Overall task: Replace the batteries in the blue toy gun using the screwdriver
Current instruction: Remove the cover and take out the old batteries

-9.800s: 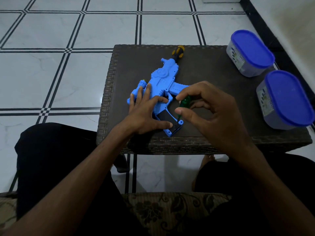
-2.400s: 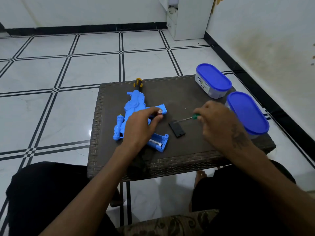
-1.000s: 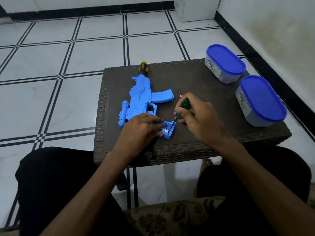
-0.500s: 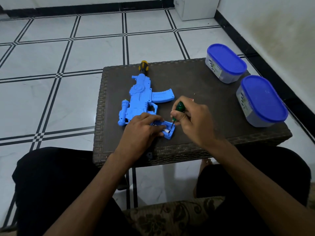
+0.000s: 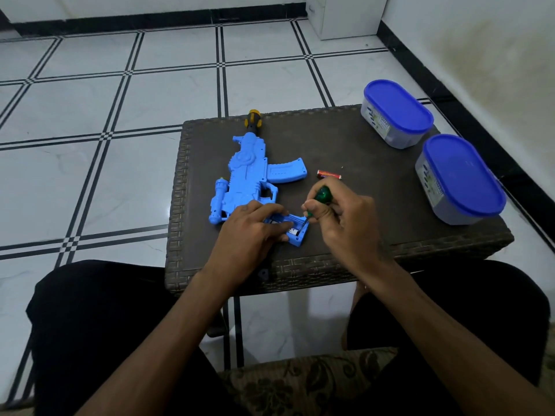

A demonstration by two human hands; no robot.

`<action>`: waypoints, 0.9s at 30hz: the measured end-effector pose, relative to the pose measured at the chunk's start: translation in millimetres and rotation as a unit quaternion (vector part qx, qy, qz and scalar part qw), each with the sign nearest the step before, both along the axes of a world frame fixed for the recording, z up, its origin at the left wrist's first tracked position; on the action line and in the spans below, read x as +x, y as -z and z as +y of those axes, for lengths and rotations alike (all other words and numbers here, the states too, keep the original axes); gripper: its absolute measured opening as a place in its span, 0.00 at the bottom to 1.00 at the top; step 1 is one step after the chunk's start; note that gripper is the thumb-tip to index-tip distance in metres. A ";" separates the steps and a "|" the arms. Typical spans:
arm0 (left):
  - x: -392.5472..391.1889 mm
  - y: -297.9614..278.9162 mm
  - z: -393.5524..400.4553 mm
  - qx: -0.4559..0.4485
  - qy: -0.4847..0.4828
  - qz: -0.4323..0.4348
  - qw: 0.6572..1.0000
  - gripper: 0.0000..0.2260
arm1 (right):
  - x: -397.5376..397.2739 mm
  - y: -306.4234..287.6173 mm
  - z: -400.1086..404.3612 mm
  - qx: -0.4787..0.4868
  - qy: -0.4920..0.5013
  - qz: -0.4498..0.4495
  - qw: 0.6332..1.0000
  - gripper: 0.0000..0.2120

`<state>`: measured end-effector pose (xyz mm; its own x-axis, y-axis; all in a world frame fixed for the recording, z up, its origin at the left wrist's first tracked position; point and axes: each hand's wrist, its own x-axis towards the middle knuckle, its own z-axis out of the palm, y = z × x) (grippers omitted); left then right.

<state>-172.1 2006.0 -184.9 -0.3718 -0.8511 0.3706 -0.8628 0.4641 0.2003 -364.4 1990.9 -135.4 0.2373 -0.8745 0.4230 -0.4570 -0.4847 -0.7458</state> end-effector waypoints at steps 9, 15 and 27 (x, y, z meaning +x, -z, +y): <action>-0.1 0.5 -2.2 0.003 0.003 -0.016 1.000 0.10 | -10.5 7.1 8.9 0.099 0.040 -0.136 0.985 0.05; 0.0 -1.7 -2.5 0.001 0.011 -0.024 1.000 0.12 | -9.3 10.4 11.6 0.152 0.060 -0.246 0.955 0.06; -1.0 0.3 -2.4 -0.003 0.006 -0.016 1.000 0.11 | -9.1 -0.7 -2.8 0.060 0.027 -0.066 0.996 0.05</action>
<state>-173.1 2003.6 -185.2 -0.3942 -0.8438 0.3640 -0.8628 0.4762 0.1695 -373.5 1988.0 -134.7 0.1386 -0.9306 0.3388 -0.3735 -0.3659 -0.8524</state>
